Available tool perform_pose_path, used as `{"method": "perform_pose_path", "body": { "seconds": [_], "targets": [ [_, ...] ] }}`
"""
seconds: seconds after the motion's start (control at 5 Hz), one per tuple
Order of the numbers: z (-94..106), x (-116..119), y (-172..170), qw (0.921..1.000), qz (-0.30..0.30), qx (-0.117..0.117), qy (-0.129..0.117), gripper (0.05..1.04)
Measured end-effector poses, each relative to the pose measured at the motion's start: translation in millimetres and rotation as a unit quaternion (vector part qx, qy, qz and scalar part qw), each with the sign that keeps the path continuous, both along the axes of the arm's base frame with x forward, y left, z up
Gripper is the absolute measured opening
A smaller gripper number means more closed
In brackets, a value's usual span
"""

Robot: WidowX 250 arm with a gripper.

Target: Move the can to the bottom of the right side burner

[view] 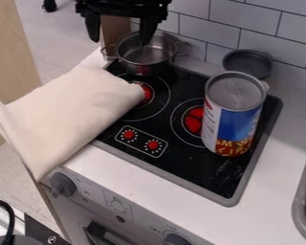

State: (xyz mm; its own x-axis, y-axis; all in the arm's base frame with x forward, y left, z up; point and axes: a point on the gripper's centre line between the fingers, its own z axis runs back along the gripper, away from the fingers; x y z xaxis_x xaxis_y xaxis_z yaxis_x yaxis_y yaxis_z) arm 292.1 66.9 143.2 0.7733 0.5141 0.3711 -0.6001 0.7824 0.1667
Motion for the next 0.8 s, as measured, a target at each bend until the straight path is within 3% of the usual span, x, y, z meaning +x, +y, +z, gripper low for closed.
{"method": "perform_pose_path", "body": {
  "seconds": [0.2, 0.4, 0.6, 0.8],
  "targets": [
    [-6.8, -2, -1, 0.9999, -0.001, -0.002, 0.012, 1.001],
    [-5.4, 5, -18, 0.9937, -0.103, 0.012, 0.042, 1.001],
    [-0.8, 15, -40, 0.9856, -0.167, 0.011, 0.023, 1.001],
    [13.0, 20, -56, 0.9680, -0.249, 0.022, -0.027, 1.001]
  ]
}}
